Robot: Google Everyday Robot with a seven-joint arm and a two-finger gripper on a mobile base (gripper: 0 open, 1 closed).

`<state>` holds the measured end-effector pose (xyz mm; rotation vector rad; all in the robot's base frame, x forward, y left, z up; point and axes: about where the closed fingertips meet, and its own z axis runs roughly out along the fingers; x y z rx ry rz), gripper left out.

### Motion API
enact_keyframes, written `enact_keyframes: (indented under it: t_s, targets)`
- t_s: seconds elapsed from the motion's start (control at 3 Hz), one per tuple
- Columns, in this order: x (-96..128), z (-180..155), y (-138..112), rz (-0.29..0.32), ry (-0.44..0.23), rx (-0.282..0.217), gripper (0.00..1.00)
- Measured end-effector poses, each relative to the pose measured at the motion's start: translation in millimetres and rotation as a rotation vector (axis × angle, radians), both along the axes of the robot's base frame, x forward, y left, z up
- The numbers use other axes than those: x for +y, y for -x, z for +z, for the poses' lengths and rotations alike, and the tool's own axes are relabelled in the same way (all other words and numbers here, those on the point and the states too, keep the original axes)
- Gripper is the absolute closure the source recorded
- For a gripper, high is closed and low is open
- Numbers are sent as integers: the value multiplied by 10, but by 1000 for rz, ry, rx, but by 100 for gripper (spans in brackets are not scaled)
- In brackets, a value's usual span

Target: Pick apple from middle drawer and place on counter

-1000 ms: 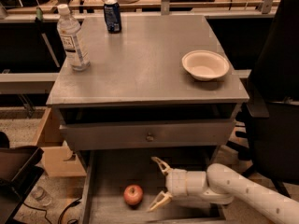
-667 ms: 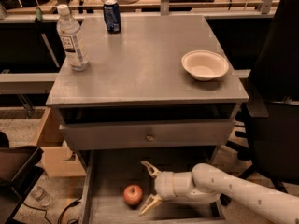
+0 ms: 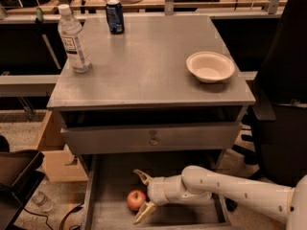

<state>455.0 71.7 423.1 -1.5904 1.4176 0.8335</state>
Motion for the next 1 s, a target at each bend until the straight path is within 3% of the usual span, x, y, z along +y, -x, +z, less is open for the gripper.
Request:
enact_keyframes:
  t_s: [0.33,1.0]
  targets:
    - [110,-126,-18,29,20,13,0]
    - [146,-193,25,16,26,40,0]
